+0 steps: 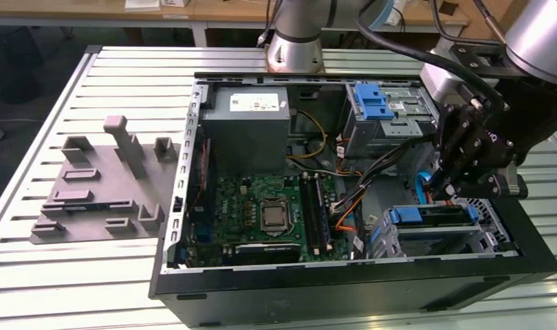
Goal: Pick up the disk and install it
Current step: 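Insert the second disk wire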
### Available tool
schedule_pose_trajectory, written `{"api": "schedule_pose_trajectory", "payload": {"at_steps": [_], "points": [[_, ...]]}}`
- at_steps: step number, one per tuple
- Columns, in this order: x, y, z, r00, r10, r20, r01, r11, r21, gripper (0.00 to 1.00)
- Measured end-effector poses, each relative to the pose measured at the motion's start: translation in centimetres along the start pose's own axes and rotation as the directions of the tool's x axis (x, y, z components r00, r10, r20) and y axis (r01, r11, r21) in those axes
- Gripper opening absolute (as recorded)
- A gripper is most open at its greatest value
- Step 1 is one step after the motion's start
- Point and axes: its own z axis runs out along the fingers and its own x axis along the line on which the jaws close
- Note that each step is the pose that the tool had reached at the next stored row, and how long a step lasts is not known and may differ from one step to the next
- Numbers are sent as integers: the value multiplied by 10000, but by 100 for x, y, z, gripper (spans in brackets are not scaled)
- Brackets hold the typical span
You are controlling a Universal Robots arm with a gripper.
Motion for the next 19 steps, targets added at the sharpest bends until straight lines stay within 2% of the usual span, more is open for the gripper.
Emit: {"api": "schedule_pose_trajectory", "payload": {"at_steps": [4,5,10,19], "points": [[9,-1,7,10000,0,-1,0,10000,0,23],[11,-2,8,10000,0,-1,0,10000,0,17],[15,-44,22,10000,-2,15,2,10000,-16,16],[63,-49,82,10000,-1,13,1,10000,-16,16]]}}
